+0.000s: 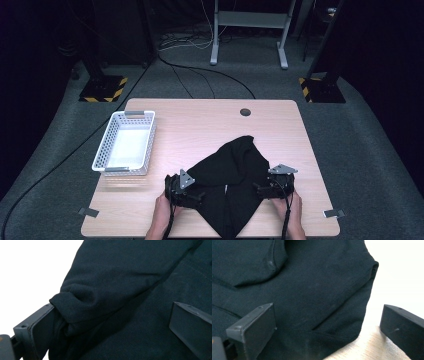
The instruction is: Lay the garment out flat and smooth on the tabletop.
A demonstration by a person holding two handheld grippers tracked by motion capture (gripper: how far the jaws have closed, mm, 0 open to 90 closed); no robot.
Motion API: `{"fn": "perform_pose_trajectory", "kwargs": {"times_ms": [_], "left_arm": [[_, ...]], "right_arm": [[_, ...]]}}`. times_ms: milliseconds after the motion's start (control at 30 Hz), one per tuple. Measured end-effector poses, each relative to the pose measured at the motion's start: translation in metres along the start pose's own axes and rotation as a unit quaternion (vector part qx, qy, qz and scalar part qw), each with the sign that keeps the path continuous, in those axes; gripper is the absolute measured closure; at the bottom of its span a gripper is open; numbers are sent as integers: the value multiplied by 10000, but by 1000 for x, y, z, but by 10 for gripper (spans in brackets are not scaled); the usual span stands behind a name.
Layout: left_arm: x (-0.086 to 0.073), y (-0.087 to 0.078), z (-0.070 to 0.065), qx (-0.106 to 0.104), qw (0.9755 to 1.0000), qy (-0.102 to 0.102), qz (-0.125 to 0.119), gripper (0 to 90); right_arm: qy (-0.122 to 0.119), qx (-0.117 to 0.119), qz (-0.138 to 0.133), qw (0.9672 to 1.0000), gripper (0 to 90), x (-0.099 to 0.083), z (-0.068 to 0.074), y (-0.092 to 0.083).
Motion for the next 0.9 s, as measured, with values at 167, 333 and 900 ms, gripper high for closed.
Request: {"fn": "perform_pose_trajectory", "kwargs": {"times_ms": [167, 333, 900], "left_arm": [[-2, -1, 1, 6, 10000, 14, 7, 0], [-9, -6, 5, -2, 10000, -10, 0, 2], [-27, -18, 14, -41, 9999, -160, 45, 3]], "right_arm": [[-11, 31, 3, 10000, 2, -1, 3, -1], [-13, 29, -9, 10000, 2, -5, 11, -3], [-188, 100, -57, 9998, 0, -8, 33, -5]]}}
Point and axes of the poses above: each handheld gripper's, and its own axes: y roughly forward along the jaws, x roughly out of its top, z roughly to its left, the point moved 9 cm from there along y, roughly forward along the jaws, and after that the axes turned 10 degrees about z, right-handed, at the moved point
